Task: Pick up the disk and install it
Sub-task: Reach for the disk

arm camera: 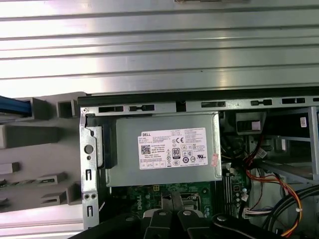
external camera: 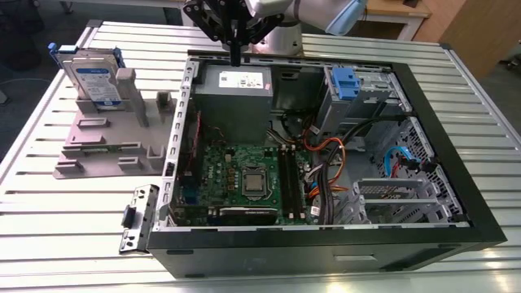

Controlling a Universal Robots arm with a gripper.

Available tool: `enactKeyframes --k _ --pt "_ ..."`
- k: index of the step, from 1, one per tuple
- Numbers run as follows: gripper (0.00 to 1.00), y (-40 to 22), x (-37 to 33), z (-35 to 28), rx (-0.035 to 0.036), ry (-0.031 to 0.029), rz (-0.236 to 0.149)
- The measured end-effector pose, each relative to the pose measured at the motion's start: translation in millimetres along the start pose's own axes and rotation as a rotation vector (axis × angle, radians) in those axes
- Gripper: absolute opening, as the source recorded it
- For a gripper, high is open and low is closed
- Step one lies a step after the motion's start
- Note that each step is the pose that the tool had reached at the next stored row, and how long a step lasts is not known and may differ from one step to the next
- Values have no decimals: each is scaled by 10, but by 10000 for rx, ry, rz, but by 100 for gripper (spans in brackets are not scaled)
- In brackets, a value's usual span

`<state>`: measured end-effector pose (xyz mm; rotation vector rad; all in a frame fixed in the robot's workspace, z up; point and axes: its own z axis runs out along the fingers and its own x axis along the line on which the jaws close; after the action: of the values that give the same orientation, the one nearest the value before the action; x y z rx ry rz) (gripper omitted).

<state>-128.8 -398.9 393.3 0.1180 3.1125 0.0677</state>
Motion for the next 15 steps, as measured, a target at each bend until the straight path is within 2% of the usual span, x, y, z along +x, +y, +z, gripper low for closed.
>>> enactKeyframes --k 15 --pt "10 -4 49 -1 0 0 0"
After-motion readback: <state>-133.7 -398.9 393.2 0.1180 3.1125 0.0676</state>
